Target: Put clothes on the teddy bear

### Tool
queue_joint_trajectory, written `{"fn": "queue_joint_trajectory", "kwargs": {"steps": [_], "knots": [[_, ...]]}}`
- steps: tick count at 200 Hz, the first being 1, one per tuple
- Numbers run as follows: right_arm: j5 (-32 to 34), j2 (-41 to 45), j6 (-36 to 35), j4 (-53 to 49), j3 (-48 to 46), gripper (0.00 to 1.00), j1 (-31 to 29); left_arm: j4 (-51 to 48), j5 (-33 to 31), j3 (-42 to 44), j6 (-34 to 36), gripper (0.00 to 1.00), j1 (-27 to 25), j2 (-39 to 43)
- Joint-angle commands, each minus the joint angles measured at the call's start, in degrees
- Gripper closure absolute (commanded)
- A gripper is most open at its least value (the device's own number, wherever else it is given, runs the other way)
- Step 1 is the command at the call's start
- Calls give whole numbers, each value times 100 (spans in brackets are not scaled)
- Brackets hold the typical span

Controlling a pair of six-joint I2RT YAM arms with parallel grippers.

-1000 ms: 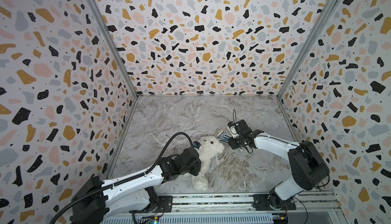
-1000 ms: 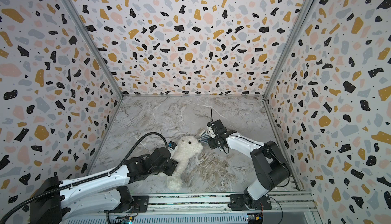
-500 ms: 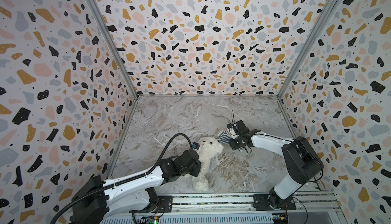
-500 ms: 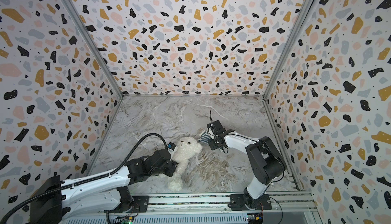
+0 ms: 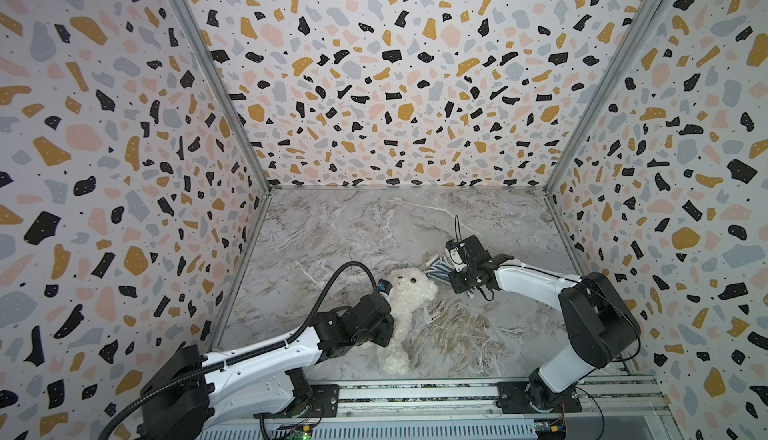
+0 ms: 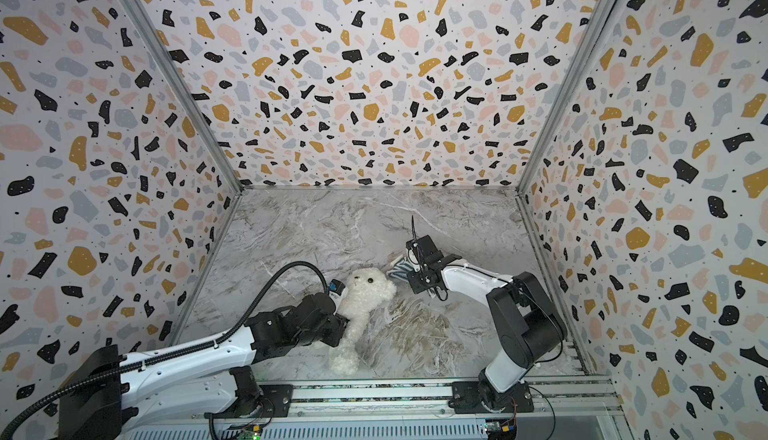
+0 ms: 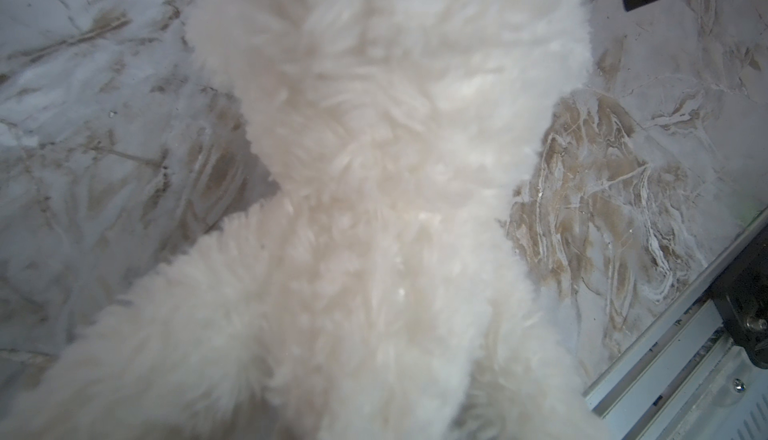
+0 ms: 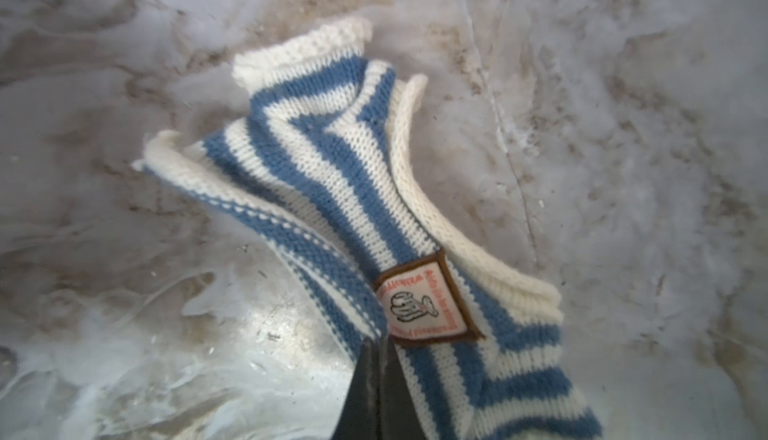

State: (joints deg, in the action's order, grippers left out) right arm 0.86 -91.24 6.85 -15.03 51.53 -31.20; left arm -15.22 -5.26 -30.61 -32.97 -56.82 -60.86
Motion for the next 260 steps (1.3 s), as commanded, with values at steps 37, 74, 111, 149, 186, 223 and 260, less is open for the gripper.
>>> {"fn": "queue_joint_trajectory", "kwargs": {"steps": [37,74,111,149,186,223,260], "knots": [[-377,660,244,578,-422,100,67,514,71,-182,368,97,-117,-335],[-579,621,172,636,-527,100,101,363,74,-191,375,100,-150,-307],[-1001,1131,115,1007,-767,100,96,443,303,-326,590,100,-342,-486],[-1239,1262,-76,1090,-887,100,88,403,495,-553,855,100,-502,-948],[-1423,1479,-260,1264,-1152,100,71,125,682,-670,1073,100,-507,-1237],[-1581,1709,-350,1519,-1368,100,-208,-90,798,-846,1281,100,-506,-1388],[-1692,1918,-350,1707,-1526,100,-477,1,747,-872,1296,100,-507,-1499]]}}
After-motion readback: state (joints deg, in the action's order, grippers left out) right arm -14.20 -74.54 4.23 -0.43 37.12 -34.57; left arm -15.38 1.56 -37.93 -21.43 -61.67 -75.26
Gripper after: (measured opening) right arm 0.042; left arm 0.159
